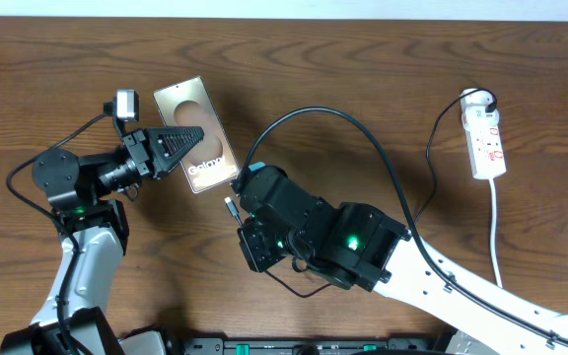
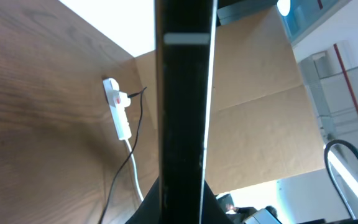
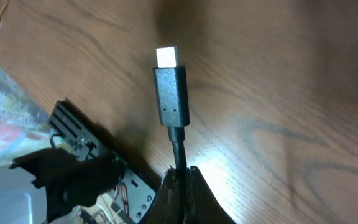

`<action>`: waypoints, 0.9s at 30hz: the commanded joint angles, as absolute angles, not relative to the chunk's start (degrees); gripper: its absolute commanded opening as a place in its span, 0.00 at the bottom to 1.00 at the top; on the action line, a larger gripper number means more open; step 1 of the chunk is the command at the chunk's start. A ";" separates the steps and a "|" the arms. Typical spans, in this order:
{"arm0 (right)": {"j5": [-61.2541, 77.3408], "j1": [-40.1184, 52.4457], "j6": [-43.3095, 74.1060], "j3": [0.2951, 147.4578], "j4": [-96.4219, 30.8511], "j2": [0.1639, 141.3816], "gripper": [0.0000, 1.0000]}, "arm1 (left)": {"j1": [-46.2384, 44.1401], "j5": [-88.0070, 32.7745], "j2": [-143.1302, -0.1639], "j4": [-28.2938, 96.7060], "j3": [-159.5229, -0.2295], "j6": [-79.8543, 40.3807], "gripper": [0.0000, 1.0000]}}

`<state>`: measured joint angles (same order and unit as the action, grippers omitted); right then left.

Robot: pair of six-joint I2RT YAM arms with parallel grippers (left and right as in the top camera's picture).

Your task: Plug charger to phone and switch on socket

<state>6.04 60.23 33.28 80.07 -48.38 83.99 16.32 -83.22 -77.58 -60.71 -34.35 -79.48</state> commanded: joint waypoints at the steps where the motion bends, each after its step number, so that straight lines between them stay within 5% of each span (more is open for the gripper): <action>1: 4.10 59.88 34.50 79.68 -47.31 84.29 0.01 | 16.25 -83.09 -77.14 -61.69 -35.88 -81.36 0.07; 27: 6.39 58.96 34.70 78.39 -42.41 85.36 0.01 | 16.25 -83.13 -77.12 -61.71 -35.88 -83.31 0.07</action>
